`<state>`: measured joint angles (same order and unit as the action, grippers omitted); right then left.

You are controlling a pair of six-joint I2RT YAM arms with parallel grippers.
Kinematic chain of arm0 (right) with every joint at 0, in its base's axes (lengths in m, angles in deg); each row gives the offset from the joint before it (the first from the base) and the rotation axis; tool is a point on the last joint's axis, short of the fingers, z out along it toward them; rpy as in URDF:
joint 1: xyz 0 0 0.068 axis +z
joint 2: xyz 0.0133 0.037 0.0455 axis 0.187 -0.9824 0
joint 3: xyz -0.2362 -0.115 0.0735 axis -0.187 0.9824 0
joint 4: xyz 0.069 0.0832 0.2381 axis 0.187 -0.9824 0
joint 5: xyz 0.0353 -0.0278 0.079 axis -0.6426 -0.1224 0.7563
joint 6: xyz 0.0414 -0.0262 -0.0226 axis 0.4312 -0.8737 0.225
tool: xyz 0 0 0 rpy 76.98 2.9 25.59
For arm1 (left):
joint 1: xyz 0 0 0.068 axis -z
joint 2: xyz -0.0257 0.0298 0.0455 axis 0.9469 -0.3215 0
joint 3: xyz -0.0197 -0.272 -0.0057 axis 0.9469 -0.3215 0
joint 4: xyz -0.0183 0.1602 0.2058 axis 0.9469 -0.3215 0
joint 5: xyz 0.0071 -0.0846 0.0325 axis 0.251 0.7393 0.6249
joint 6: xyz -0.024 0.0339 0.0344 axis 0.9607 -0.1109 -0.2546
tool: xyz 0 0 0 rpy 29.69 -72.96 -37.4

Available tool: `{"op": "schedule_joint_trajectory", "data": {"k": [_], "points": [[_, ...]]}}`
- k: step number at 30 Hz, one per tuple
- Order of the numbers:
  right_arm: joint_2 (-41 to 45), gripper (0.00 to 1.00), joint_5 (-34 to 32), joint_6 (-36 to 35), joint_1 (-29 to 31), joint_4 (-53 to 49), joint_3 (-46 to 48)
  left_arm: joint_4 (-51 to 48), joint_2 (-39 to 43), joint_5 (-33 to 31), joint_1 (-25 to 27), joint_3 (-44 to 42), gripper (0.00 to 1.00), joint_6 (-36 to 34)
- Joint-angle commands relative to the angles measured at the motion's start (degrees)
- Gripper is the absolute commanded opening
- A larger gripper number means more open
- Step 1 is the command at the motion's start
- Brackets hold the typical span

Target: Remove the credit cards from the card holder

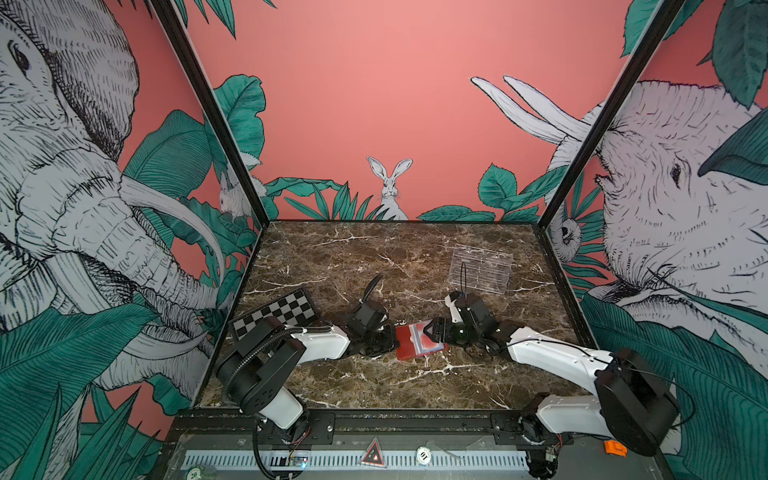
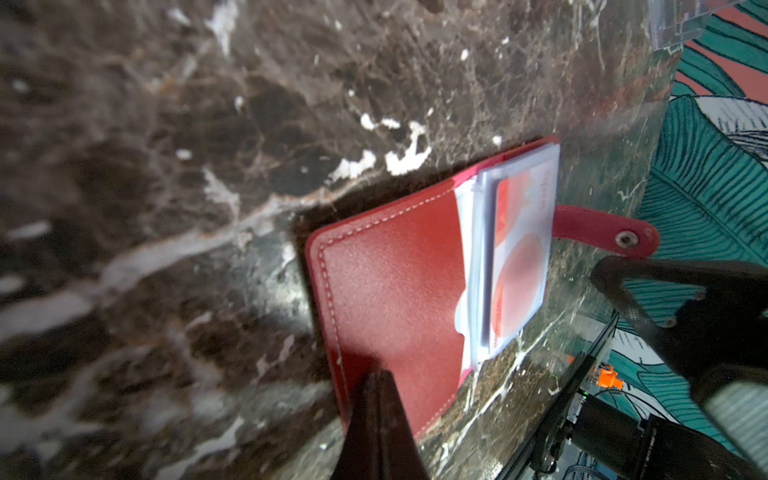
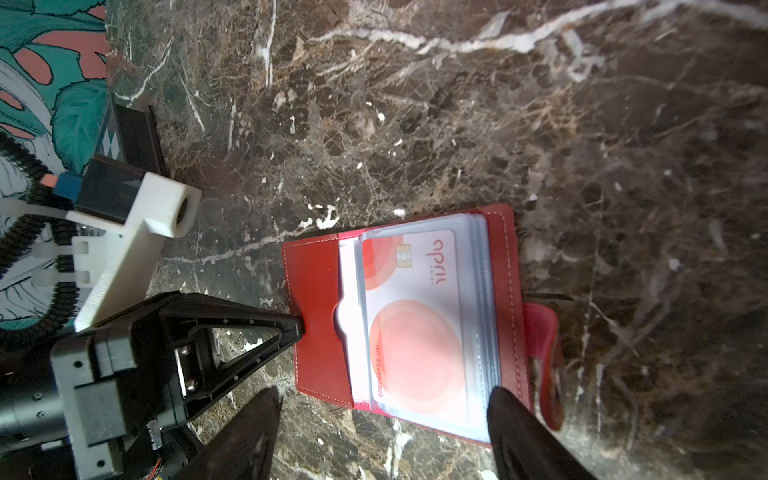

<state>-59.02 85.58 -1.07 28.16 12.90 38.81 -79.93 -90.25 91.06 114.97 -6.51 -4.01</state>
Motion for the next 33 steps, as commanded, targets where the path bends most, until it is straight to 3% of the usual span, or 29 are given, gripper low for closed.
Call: {"op": "schedule_joint_trajectory", "data": {"k": [1, 22, 33], "points": [[-1.71, 0.77, 1.18, -0.91, -0.44, 2.55, 0.82, -3.02, -1.69, -2.79, 0.53, -1.09, 0.00, -1.02], [-7.19, 0.72, 0.58, -3.09, -1.23, 2.39, 1.36, -2.72, -2.22, -1.87, 0.84, -0.85, 0.00, -1.59], [-8.21, 0.69, 3.90, 1.61, -0.29, 10.53, 5.71, -0.71, -4.14, -1.67, 1.54, -1.00, 0.00, -1.37]]}}
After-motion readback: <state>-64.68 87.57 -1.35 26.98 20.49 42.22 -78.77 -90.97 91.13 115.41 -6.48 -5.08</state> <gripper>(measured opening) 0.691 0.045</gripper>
